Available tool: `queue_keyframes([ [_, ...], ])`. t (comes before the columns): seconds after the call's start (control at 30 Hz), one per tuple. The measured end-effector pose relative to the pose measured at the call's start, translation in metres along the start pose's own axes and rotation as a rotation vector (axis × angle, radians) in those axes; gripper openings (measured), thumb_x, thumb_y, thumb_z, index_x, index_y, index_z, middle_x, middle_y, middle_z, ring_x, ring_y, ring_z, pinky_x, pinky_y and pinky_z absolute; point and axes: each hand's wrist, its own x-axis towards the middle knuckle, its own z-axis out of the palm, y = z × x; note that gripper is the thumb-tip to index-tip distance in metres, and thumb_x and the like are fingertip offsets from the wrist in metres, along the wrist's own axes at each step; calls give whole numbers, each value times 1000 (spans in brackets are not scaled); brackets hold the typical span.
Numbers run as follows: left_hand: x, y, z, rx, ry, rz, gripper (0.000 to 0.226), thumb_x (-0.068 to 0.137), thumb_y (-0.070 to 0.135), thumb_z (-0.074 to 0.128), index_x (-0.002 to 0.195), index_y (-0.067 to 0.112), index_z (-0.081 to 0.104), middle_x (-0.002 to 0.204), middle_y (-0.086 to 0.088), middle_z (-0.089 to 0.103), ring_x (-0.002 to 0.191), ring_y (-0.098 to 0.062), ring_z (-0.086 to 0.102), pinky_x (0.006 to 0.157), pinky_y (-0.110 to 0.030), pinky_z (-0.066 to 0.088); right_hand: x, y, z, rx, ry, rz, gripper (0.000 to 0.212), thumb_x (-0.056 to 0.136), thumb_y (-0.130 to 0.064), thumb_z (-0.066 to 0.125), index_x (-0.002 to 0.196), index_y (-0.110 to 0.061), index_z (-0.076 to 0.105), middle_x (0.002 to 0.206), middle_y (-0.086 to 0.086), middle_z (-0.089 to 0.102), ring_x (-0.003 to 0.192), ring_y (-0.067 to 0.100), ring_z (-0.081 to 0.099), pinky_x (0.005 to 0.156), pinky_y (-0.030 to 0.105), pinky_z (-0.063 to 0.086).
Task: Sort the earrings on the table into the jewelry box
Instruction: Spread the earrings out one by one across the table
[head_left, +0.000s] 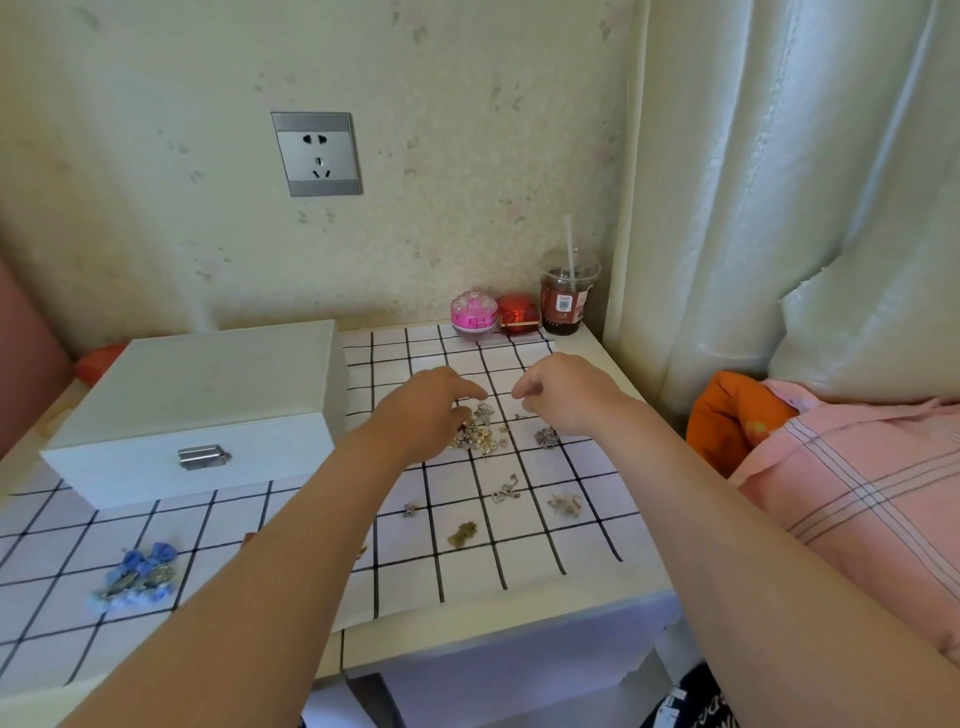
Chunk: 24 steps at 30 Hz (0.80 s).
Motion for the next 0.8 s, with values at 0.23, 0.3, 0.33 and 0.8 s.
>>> queue_keyframes([
  [0.23, 14, -6, 8, 16, -46, 42, 35, 100, 22, 53, 131, 35, 60, 134, 5, 55, 126, -17, 44, 103, -37, 41, 22, -2, 6, -57, -100, 52, 8, 83, -26, 77, 89, -31, 80, 96, -13, 74, 94, 12, 65, 85, 35, 55],
  [0.3, 15, -10, 3, -77, 22, 32, 34, 98, 20, 55, 129, 32, 61, 130, 5, 59, 119, -14, 51, 97, -29, 42, 27, -3, 9, -36, -94, 42, 7, 86, -25, 74, 86, -30, 79, 95, -11, 74, 92, 13, 66, 84, 37, 56],
  [0.33, 15, -10, -1, -128, 56, 18, 33, 97, 20, 58, 128, 32, 62, 126, 6, 61, 112, -12, 56, 94, -26, 43, 29, -4, 10, 11, -80, 33, 8, 87, -25, 72, 86, -29, 79, 95, -10, 74, 90, 13, 65, 84, 37, 56],
  [0.8, 12, -18, -44, -392, 289, -45, 8, 86, 22, 74, 90, 28, 77, 76, 22, 67, 67, 15, 57, 62, -3, 38, 43, -51, 8, 915, -18, 51, 33, 88, -14, 75, 119, -15, 64, 90, 4, 76, 49, 10, 45, 45, 22, 30],
])
